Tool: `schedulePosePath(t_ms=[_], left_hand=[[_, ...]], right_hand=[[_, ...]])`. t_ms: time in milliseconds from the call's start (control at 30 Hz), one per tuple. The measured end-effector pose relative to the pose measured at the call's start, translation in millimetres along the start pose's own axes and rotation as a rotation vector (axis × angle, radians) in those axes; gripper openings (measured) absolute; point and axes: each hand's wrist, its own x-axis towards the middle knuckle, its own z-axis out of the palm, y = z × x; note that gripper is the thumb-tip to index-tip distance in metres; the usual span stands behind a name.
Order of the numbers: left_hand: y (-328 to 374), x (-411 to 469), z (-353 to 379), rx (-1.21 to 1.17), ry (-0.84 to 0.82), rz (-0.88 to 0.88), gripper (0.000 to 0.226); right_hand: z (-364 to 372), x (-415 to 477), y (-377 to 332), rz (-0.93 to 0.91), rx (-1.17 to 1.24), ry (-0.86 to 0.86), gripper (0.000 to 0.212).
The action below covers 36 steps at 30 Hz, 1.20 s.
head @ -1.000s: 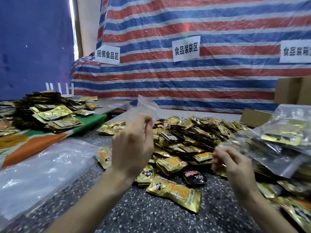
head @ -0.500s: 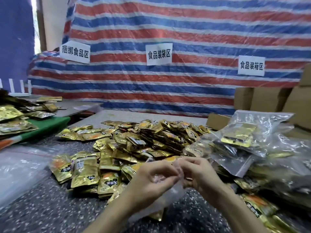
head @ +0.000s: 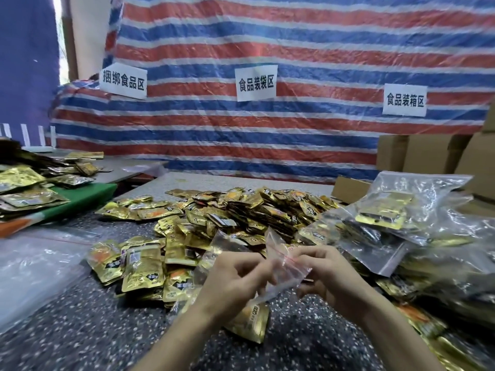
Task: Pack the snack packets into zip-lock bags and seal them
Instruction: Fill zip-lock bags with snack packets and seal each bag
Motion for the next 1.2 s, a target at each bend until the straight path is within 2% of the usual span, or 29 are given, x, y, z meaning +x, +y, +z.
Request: schedulePosePath(t_ms=[67,133,267,333,400,500,600,667,733,800,833,900,1000,1100,1200], left_hand=[[3.8,0.6,0.2,-0.163,0.027,-0.199,0.056],[5.3,1.6,1.4,-0.205,0.02,-0.284,0.062],[3.4,3.1,4.0,-0.228,0.027,-0.291,0.043],[2.0,4.2,-0.1,-0.274,0.076,-0.32,0.032],[0.8,5.3,-6.9,-0.337,0.177,-0.317,0.039],[0.9,8.1,-16.5,-0.358,0.34,-0.226,0.039],[2.6,8.5,-17.6,-0.383,0.401,-0.156,0.033],[1.9,8.3,-17.7,-0.435,0.404,-0.114,0.031],[2.2,8.6,-19.5,-0.457,0.417,-0.076,0.033],[1.7,9.3,-21.1,-0.448,0.442,-0.052,0.037],[1.3,9.6,-21.0,-0.442,0.45,-0.044,0.039],[0.7,9.7,-20.0,-0.44,0.449,-0.038,0.04],[-0.3,8.6,-18.4,-0.425,0.434,-0.029,0.037],[-0.9,8.9,-17.7,-0.424,0.415,-0.037,0.038],[1.2,8.7,-17.0,-0.416,0.409,-0.015,0.039]], right_hand=[[2.6,-1.6,-2.1,-0.066,0.009,-0.031,0.01],[5.3,-2.6,-1.5,-0.109,-0.023,-0.08,0.006],[10.0,-2.5,1.1,-0.14,-0.073,-0.134,0.004],[9.7,-1.1,1.4,-0.131,-0.035,-0.068,0.004],[6.5,1.2,2.1,-0.133,0.045,0.081,0.007],[1.5,4.8,3.4,-0.201,0.133,0.277,0.011],[0.1,6.0,5.8,-0.251,0.137,0.263,0.023],[-0.7,6.4,8.3,-0.268,0.095,0.249,0.04],[-5.7,9.1,14.4,-0.311,-0.072,0.373,0.045],[-11.0,13.3,25.7,-0.364,-0.443,0.518,0.021],[-12.6,16.0,32.5,-0.368,-0.631,0.538,0.008],[-13.2,22.7,46.8,-0.353,-0.912,0.517,0.028],[-12.0,37.3,59.3,-0.267,-1.129,0.52,0.048],[-4.8,47.5,73.1,-0.116,-1.23,0.516,0.058],[-0.5,57.0,76.8,-0.05,-1.357,0.526,0.058]])
